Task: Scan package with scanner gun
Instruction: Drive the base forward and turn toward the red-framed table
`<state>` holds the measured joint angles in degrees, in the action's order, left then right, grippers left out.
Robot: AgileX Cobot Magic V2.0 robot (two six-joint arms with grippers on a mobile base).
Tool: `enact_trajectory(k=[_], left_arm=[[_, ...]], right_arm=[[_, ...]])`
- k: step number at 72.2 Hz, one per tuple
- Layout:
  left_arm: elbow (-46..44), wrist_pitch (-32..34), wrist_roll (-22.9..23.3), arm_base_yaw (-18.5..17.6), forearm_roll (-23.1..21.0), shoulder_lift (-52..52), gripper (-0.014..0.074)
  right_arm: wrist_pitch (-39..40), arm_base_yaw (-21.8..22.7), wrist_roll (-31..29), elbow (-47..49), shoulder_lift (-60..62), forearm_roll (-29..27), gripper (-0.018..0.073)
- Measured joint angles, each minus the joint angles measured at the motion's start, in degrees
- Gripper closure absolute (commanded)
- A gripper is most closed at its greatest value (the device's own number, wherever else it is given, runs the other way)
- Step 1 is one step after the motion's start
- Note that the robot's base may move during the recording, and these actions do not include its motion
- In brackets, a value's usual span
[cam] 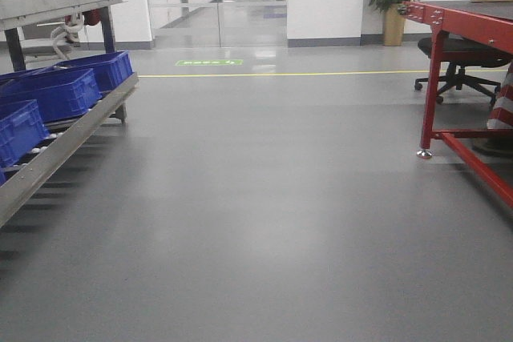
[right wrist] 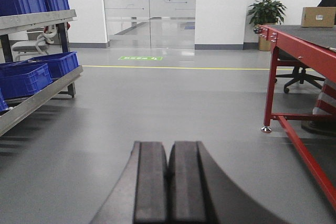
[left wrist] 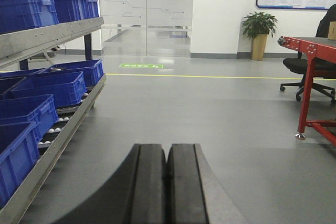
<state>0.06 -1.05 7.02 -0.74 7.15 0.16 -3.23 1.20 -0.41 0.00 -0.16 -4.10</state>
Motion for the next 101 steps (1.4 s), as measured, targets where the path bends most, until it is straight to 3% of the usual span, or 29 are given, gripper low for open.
enact_trajectory(k=[101], left_arm=[[0.0,0.0,0.0,0.0,0.0,0.0,0.0707]], right_arm=[[0.0,0.0,0.0,0.0,0.0,0.0,0.0721]])
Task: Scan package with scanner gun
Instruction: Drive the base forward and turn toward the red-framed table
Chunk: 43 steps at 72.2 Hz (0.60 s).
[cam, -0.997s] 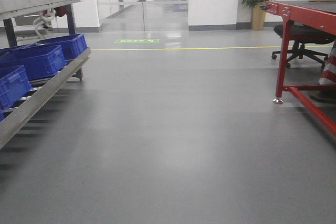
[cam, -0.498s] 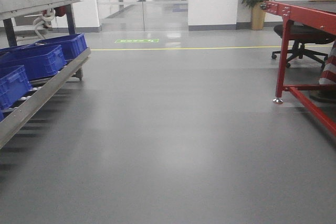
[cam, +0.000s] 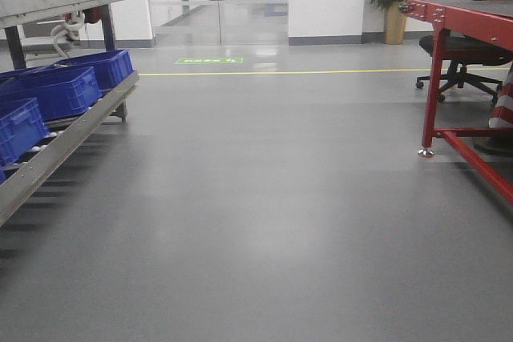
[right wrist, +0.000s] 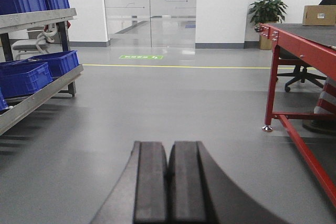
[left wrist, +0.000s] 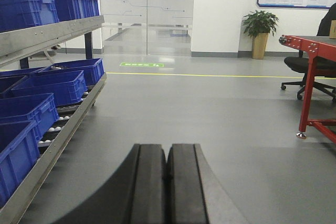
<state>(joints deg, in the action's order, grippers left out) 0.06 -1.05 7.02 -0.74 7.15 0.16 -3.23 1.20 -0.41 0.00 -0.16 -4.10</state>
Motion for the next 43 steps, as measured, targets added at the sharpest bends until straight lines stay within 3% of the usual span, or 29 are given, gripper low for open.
enact_trajectory(k=[43], left_arm=[[0.0,0.0,0.0,0.0,0.0,0.0,0.0707]], right_arm=[[0.0,0.0,0.0,0.0,0.0,0.0,0.0721]])
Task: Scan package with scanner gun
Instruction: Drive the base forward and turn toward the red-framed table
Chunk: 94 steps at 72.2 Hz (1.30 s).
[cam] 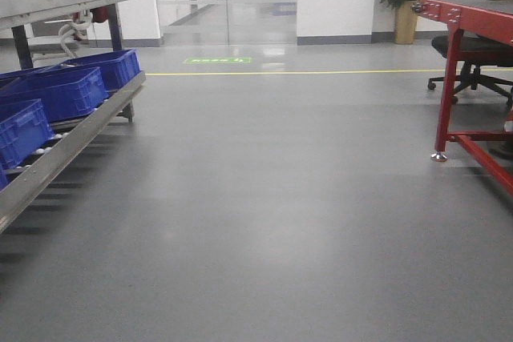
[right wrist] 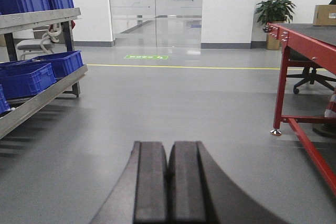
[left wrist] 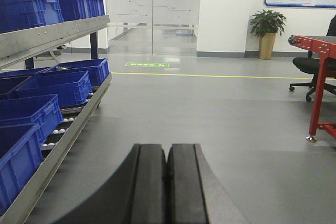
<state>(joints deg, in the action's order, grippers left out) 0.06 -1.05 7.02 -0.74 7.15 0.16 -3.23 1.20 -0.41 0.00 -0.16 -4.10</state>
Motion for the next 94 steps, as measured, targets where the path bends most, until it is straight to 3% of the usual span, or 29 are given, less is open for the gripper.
enact_trajectory(k=[94], left_arm=[[0.02,0.0,0.0,0.0,0.0,0.0,0.0707]], right_arm=[[0.0,0.0,0.0,-0.01,0.0,0.0,0.0721]])
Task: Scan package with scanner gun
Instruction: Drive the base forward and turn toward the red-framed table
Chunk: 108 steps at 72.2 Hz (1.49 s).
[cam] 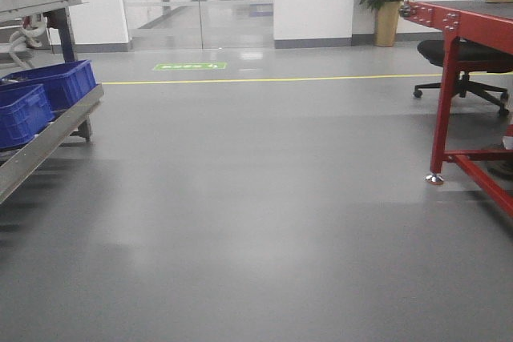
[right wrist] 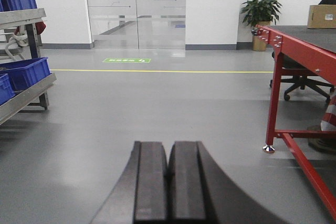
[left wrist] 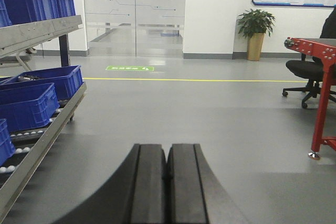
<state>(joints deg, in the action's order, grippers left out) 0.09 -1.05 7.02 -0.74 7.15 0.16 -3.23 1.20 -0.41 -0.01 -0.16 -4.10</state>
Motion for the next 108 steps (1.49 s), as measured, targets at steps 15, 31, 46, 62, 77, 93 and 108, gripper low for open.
enact_trajectory(k=[15,31,46,62,77,93,108], left_arm=[[0.0,0.0,0.0,0.0,0.0,0.0,0.0707],[0.0,0.0,0.0,0.0,0.0,0.0,0.0707],[0.0,0.0,0.0,0.0,0.0,0.0,0.0707],[0.0,0.0,0.0,0.0,0.0,0.0,0.0707],[0.0,0.0,0.0,0.0,0.0,0.0,0.0707],[0.0,0.0,0.0,0.0,0.0,0.0,0.0707],[0.0,0.0,0.0,0.0,0.0,0.0,0.0707]], right_arm=[[0.0,0.0,0.0,0.0,0.0,0.0,0.0721],[0.0,0.0,0.0,0.0,0.0,0.0,0.0721],[0.0,0.0,0.0,0.0,0.0,0.0,0.0721],[0.0,0.0,0.0,0.0,0.0,0.0,0.0721],[0.0,0.0,0.0,0.0,0.0,0.0,0.0721],[0.0,0.0,0.0,0.0,0.0,0.0,0.0721],[0.0,0.0,0.0,0.0,0.0,0.0,0.0721]])
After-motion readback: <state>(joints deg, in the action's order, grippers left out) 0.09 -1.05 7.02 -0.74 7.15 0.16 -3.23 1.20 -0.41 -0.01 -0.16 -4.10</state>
